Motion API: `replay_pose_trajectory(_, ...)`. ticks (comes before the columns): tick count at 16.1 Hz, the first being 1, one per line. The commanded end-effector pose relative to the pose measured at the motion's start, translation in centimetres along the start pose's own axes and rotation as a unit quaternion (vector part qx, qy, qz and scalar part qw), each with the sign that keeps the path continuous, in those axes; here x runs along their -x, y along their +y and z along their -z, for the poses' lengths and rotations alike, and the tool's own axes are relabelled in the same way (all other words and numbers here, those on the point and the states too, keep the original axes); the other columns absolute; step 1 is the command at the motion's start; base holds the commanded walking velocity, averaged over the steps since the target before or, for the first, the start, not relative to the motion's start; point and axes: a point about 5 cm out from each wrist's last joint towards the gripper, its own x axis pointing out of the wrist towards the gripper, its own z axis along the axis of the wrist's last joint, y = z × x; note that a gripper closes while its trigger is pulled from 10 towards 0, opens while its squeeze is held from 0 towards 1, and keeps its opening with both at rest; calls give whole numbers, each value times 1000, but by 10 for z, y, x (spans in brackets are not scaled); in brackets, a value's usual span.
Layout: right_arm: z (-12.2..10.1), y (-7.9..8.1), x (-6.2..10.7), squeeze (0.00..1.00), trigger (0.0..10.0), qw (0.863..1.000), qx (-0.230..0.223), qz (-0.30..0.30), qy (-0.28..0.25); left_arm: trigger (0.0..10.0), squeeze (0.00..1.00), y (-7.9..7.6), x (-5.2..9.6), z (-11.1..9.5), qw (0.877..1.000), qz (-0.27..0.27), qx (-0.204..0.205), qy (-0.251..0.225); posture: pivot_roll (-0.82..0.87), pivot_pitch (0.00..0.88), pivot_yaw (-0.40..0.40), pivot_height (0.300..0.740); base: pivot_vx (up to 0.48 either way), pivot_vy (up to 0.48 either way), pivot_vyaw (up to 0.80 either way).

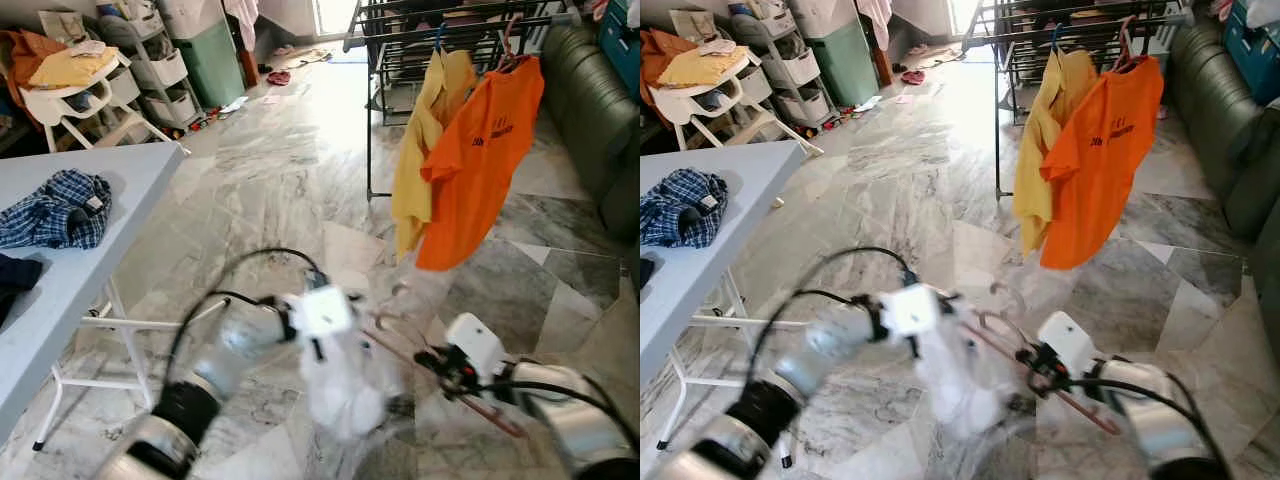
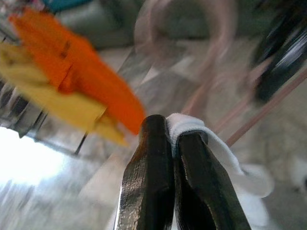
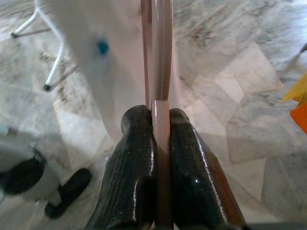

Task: Hang hanger

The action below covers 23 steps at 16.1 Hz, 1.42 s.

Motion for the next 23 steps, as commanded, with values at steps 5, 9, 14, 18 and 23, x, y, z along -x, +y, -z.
replay_pose_trajectory(5,-4,0,-9,0,10000,997,-52,46,-26,10000,0,32,27,31,991,-85,-23,101,-170,18,197,740,0,0,0)
replay_pose_trajectory(9,-7,-10,-5,0,10000,995,-79,57,-33,10000,0,39,47,58,974,-127,-19,185,-176,16,187,740,0,0,0)
replay_pose_trajectory(14,1,-28,-3,0,10000,980,-161,117,-21,10000,0,42,48,61,970,-147,-12,191,-176,18,180,740,0,0,0)
replay_pose_trajectory(18,-11,-42,-14,0,10000,941,-282,178,-60,10000,0,35,25,34,980,-175,15,98,-171,23,180,740,0,0,0)
replay_pose_trajectory(23,-26,-33,-47,0,10000,878,-431,188,-89,10000,0,34,4,5,986,-166,19,23,-165,25,181,740,0,0,0)
